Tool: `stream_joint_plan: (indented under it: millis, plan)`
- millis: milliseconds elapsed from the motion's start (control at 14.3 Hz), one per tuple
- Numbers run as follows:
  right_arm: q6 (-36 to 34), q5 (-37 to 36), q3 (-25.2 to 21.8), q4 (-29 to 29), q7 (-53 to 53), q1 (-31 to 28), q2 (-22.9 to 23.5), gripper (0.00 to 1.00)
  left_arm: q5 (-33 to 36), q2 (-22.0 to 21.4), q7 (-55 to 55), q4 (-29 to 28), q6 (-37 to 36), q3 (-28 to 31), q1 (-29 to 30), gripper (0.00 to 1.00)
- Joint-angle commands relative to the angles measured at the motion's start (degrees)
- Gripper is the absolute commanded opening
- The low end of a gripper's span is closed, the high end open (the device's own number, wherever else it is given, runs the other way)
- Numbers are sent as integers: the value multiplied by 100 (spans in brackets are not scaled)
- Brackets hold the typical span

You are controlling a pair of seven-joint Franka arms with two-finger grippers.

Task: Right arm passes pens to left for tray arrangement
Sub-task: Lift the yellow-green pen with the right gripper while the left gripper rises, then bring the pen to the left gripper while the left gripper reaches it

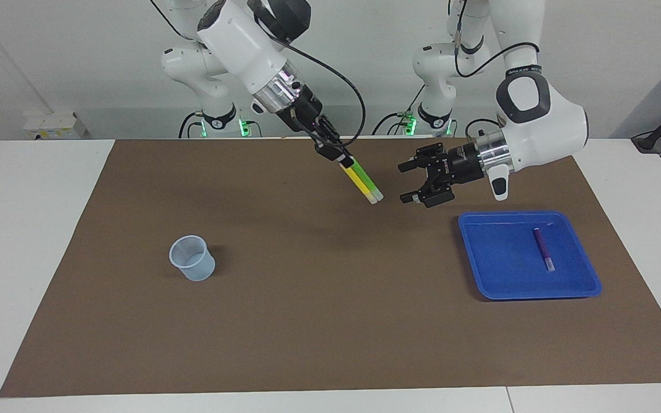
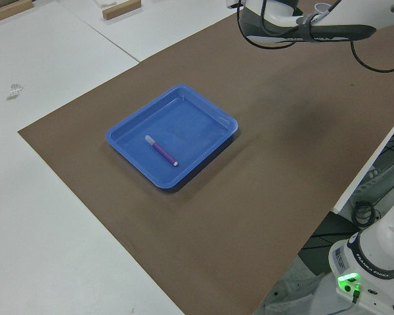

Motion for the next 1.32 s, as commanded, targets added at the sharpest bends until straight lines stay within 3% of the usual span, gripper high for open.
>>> stream_joint_plan:
  millis: [0,209,697,976,1255]
  plan:
    - [68,143,12,140,174,-15,113,0,-270,-328,-52,-279,230,60,-46,97]
    - [104,134,12,140,271,-15,113,0,-340,-442,-88,-306,256,68,-64,97]
    - [490,81,12,175,640,240,139,0,-700,-600,-105,-587,1389,68,-670,97]
    - [569,55,12,175,649,371,148,0,-701,-889,-167,-823,1442,68,-643,97]
    - [640,37,12,175,649,398,157,0,-701,-1101,-176,-1236,2425,60,-968,91]
